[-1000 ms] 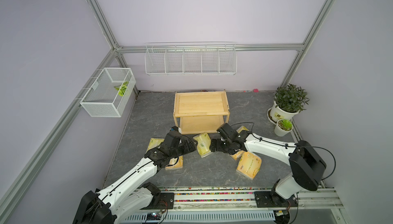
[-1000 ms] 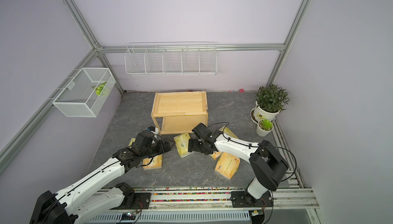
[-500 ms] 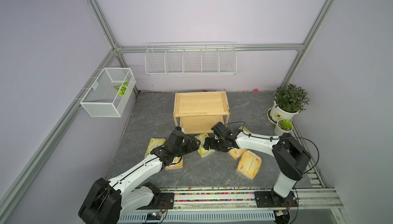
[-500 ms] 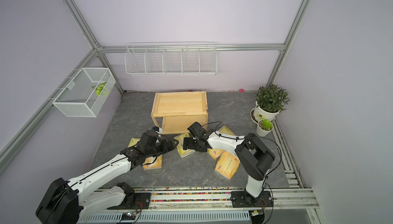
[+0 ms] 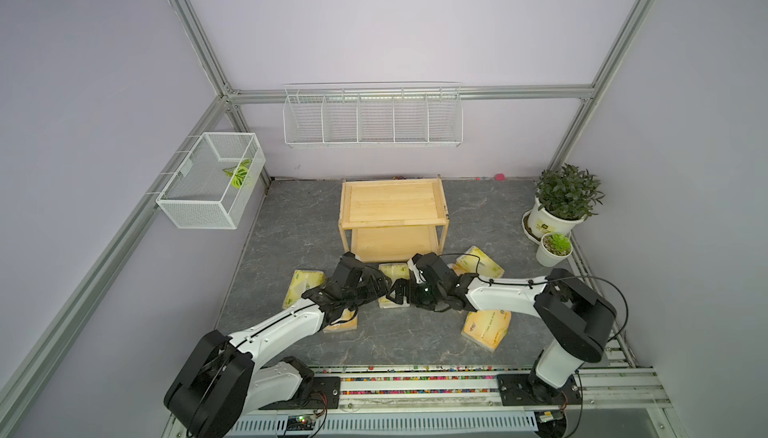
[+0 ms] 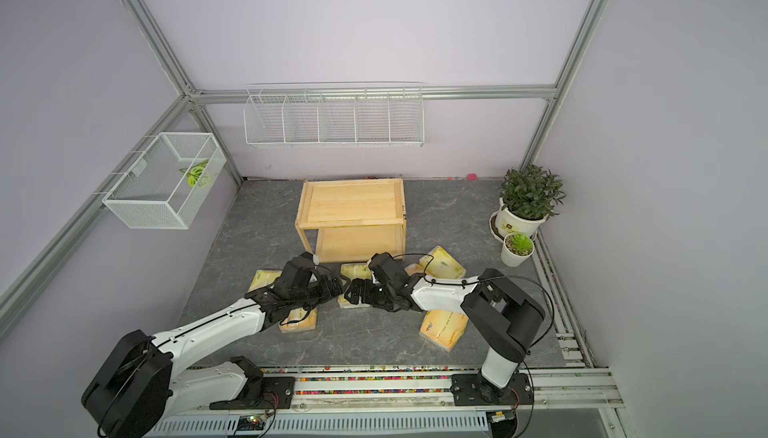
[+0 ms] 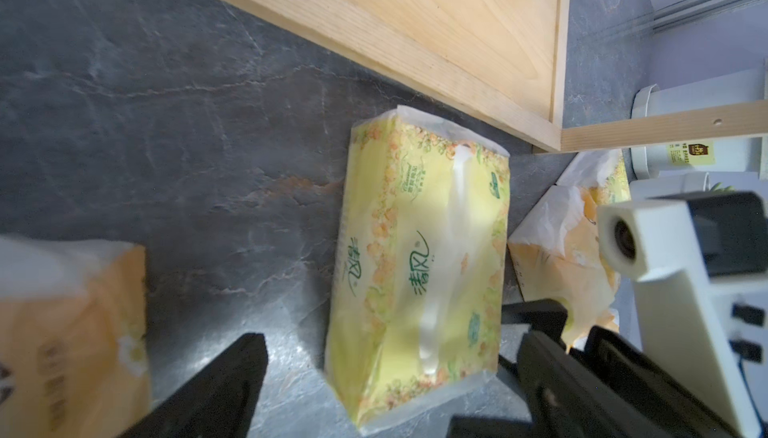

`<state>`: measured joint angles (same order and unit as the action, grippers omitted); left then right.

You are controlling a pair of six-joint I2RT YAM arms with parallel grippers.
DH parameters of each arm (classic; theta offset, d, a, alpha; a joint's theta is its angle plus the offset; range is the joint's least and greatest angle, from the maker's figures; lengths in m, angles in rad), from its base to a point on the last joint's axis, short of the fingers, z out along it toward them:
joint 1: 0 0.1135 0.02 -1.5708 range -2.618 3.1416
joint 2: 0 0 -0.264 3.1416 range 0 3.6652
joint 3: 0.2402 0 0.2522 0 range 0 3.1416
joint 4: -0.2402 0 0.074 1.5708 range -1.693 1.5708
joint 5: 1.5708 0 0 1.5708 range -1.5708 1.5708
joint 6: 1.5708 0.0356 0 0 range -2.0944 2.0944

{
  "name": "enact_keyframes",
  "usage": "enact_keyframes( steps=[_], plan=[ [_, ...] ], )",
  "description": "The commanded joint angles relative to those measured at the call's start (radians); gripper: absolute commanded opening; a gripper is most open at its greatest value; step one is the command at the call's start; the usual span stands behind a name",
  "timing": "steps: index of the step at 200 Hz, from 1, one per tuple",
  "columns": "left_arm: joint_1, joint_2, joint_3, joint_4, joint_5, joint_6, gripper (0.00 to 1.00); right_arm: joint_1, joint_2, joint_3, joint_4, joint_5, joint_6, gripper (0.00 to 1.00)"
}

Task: Place the tissue boxes on the shelf by color
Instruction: Pick up the box of tissues from the center of the board.

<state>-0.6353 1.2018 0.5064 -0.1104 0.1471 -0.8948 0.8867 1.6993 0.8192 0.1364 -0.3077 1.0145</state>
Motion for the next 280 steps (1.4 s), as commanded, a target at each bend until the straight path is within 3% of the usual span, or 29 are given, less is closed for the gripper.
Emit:
enact_keyframes(
  steps=[1, 70, 96, 163, 241, 280],
  plan=[
    [-0.003, 0.017, 0.003, 0.029, -0.004, -0.010, 1.00, 0.014, -0.034, -0.069, 0.093, 0.016, 0.090, 0.99],
    [-0.003, 0.080, 0.001, 0.089, 0.020, -0.016, 1.00, -0.022, -0.082, -0.246, 0.216, 0.136, 0.195, 0.98],
    [-0.003, 0.095, -0.003, 0.126, 0.028, -0.025, 1.00, -0.033, -0.038, -0.264, 0.293, 0.111, 0.229, 0.99],
    [-0.003, 0.196, -0.029, 0.291, 0.102, -0.120, 1.00, -0.043, 0.167, -0.387, 0.739, 0.052, 0.388, 0.98],
    [-0.003, 0.181, -0.078, 0.309, 0.115, -0.140, 1.00, -0.009, 0.215, -0.361, 0.846, -0.005, 0.404, 0.96],
    [-0.003, 0.154, -0.089, 0.290, 0.115, -0.135, 1.00, -0.008, 0.230, -0.367, 0.890, 0.004, 0.410, 0.86]
  ],
)
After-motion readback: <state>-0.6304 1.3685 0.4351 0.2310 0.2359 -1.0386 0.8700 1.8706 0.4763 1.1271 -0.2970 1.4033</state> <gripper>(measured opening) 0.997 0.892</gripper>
